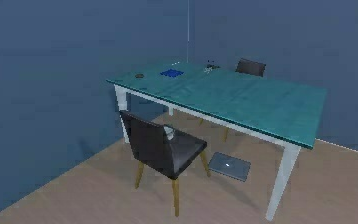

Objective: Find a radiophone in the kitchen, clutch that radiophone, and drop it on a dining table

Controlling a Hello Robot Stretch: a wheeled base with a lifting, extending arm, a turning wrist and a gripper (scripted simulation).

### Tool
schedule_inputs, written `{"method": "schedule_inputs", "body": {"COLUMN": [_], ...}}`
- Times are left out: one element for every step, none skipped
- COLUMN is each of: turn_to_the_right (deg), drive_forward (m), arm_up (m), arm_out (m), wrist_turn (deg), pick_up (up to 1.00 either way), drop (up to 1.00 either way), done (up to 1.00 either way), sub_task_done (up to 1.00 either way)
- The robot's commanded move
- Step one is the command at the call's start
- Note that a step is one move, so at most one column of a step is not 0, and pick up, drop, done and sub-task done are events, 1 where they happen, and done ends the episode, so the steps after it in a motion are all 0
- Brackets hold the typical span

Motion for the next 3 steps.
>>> {"method": "schedule_inputs", "body": {"turn_to_the_right": [0.0, -39.0, -3.0], "drive_forward": [0.1, 0.0, 0.0], "arm_up": [0.0, 0.0, 0.0], "arm_out": [0.0, 0.0, 0.0], "wrist_turn": [0.0, 0.0, 0.0], "pick_up": [0.0, 0.0, 0.0], "drop": [0.0, 0.0, 0.0], "done": [0.0, 0.0, 0.0], "sub_task_done": [0.0, 0.0, 0.0]}}
